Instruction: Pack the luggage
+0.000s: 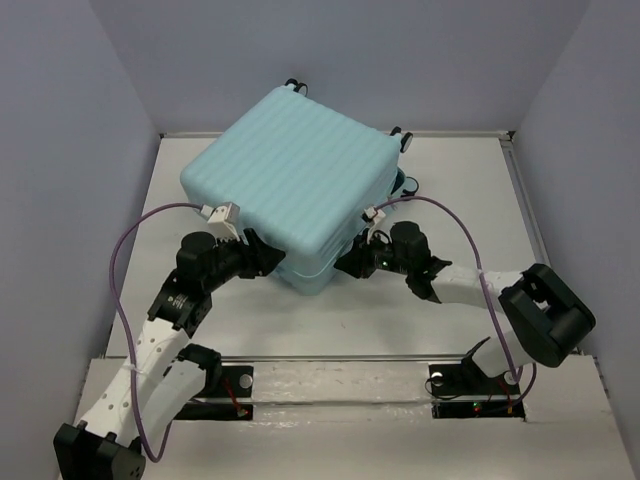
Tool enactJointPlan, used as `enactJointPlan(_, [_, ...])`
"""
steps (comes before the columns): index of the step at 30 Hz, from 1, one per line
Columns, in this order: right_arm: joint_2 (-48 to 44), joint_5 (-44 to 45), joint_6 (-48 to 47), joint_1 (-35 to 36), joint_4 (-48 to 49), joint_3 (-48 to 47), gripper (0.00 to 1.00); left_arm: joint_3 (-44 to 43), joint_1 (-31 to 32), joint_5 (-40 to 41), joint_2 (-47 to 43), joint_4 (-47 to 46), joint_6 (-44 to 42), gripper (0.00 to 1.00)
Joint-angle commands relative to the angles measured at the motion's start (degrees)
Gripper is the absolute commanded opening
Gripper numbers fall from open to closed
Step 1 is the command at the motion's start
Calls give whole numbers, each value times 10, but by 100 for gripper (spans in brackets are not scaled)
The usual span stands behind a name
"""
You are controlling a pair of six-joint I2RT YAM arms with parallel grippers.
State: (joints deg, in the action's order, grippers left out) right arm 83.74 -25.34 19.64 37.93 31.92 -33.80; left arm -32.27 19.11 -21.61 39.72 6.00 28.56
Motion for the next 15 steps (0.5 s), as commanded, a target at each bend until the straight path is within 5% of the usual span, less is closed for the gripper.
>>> enactJointPlan(1, [-3, 2, 0, 8, 112, -6, 23, 0, 25, 19, 17, -40, 2, 62])
enactJointPlan(4, [-22, 29, 5, 29, 102, 6, 7, -4, 48, 37, 30, -56, 14, 62])
enactJointPlan(15, [-141, 224, 69, 219, -136, 72, 7, -32, 78, 67, 97, -189, 71, 62])
